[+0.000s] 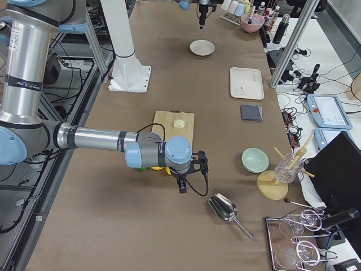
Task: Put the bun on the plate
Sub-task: 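Reach the left gripper to the rim of the white plate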
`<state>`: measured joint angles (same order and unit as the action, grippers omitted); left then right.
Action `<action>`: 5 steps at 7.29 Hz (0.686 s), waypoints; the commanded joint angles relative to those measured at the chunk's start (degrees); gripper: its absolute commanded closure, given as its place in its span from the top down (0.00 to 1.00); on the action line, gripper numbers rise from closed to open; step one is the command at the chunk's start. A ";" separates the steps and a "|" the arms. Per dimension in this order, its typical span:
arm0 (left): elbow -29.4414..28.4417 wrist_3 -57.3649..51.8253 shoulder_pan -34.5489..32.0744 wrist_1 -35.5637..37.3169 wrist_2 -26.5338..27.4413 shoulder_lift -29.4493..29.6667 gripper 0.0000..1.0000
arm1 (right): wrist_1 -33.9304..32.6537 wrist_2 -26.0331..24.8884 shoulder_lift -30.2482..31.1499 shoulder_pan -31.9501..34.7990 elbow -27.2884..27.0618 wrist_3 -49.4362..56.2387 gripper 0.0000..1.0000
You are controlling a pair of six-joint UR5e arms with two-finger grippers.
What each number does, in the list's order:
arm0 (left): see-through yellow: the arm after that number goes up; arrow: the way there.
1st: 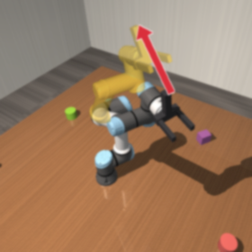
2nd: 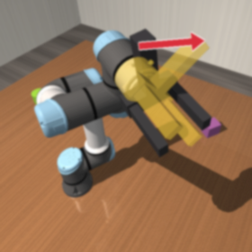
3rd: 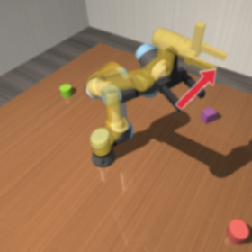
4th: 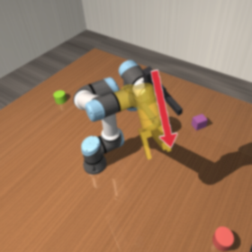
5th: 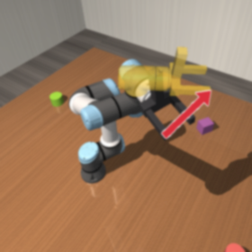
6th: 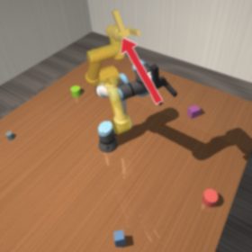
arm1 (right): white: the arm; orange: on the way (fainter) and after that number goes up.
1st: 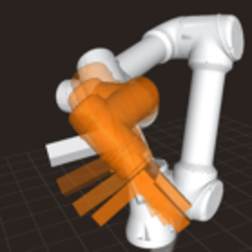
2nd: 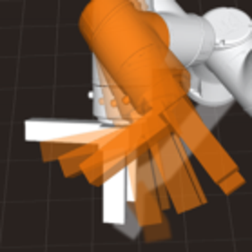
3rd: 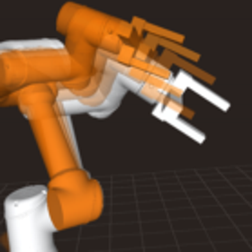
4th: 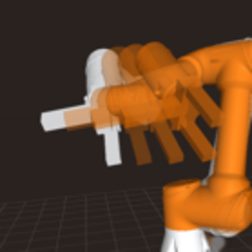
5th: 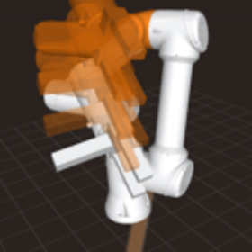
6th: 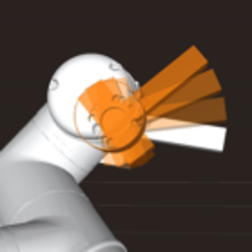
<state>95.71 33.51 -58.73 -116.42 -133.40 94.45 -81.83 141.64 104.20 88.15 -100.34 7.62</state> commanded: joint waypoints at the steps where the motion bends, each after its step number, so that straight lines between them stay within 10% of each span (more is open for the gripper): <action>1: -4.19 4.18 4.05 -2.31 2.68 3.53 0.85 | 0.00 0.04 0.04 0.00 0.14 -0.06 1.00; 5: -9.39 5.59 5.73 -5.75 2.62 5.91 0.57 | 0.00 0.04 -0.05 0.00 -0.21 0.02 1.00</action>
<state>87.55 38.65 -53.45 -121.96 -130.81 99.37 -81.83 141.75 104.16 88.15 -100.55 7.58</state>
